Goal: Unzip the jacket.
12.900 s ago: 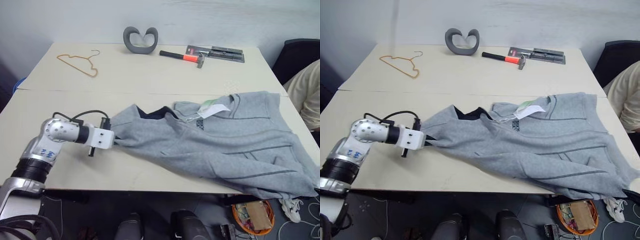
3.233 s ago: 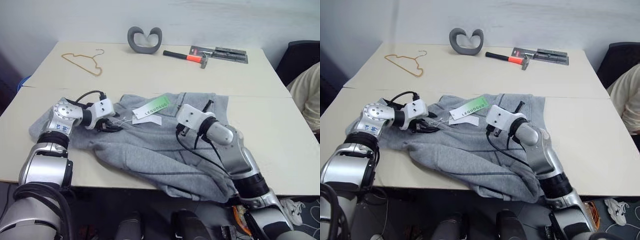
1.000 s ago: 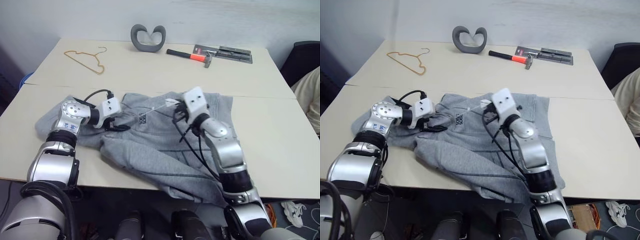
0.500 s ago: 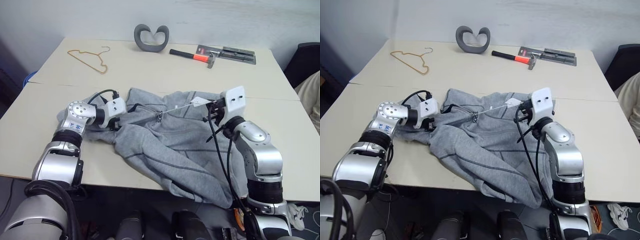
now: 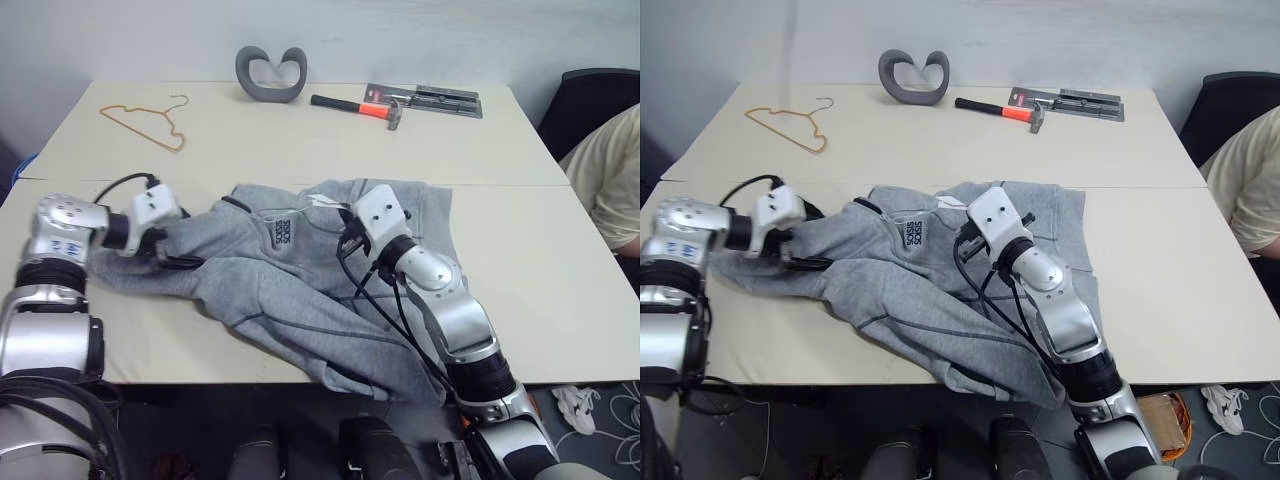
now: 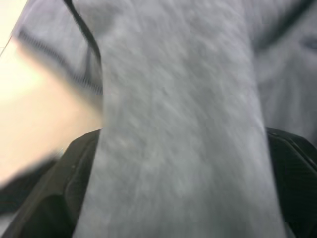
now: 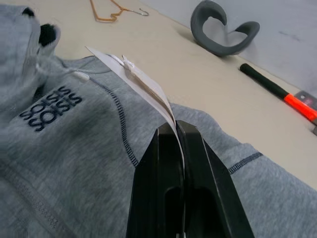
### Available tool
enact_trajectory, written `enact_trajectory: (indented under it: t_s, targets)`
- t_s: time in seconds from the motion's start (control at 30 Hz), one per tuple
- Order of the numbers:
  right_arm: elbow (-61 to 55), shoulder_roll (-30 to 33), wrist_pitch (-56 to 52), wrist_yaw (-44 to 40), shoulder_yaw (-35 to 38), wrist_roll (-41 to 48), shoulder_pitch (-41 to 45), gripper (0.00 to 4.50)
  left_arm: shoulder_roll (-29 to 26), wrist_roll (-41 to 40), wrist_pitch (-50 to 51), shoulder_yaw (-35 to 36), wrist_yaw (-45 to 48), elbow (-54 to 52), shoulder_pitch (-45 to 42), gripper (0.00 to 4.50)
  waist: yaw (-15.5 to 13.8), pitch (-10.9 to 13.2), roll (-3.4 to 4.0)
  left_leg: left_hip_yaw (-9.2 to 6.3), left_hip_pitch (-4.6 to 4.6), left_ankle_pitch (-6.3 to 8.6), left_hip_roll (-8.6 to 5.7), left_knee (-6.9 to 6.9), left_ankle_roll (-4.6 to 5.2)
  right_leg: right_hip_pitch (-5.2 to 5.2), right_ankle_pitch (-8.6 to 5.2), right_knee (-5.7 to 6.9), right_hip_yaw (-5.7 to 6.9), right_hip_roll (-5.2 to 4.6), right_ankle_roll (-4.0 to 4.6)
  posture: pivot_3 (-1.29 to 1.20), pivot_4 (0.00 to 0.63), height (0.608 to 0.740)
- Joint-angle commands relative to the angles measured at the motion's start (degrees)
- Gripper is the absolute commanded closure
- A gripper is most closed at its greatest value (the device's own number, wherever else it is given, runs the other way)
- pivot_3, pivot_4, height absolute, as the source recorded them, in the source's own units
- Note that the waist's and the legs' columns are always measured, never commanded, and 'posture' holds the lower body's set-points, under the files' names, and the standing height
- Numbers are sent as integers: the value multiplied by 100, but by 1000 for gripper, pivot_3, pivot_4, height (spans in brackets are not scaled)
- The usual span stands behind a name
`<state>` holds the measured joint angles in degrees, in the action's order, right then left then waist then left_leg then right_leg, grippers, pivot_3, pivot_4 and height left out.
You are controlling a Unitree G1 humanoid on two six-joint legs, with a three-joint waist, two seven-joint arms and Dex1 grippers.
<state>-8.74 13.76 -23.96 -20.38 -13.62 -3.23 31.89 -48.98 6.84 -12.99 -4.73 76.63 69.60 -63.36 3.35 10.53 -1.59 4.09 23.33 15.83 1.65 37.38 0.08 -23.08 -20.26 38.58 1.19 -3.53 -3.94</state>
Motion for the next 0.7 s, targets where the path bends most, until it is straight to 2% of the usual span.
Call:
enact_trajectory:
  t_s: [0.03,0.1,0.17,0.23,0.37,0.47,0.57,0.7]
  targets:
    - [-66,124,406,-203,-62,-73,44,4500,-84,-418,617,274,693,-403,-785,37,-81,11,-28,-3,11,-2,0,3,3,-7,0,0,5,-1,0,0,150,740]
    - [-41,148,494,-283,-41,-40,42,4500,18,-540,880,300,1094,-553,-1036,37,-150,13,-31,-7,24,-2,-4,17,3,-9,0,-2,8,-5,1,0,150,740]
    - [-33,217,612,-414,-69,-46,43,4500,383,-541,788,228,1075,-682,-1331,37,-193,13,-30,-2,23,-3,-12,22,1,-7,0,-3,3,-15,0,0,150,740]
    - [-2,252,671,-469,-94,-93,63,4500,838,-412,470,33,1019,-689,-1527,37,-209,13,-30,-4,24,-2,-17,31,3,2,0,-7,5,-25,0,0,150,740]
    - [13,272,694,-487,-109,-159,94,4500,1352,14,-251,-435,1034,-489,-1689,37,-158,15,-29,-2,23,0,-22,39,6,8,3,-8,4,-29,-4,0,150,740]
    - [-106,259,593,-442,-48,-186,52,4500,1590,801,-1181,-1082,353,-71,-1800,37,-82,16,-29,17,22,-3,-12,33,1,-11,3,1,-12,-14,-4,0,150,740]
    - [-240,287,527,-409,-27,-224,-26,4500,1712,1272,-1518,-1426,-233,294,-1918,37,-54,16,-31,27,24,-12,0,23,-14,-37,3,16,-19,-2,-4,0,150,740]
    - [-536,370,367,-335,44,-307,-204,4500,1765,1447,-1546,-1520,-237,565,-1962,775,-55,16,-31,30,23,-15,3,23,-19,-42,2,15,-20,0,-4,0,150,740]
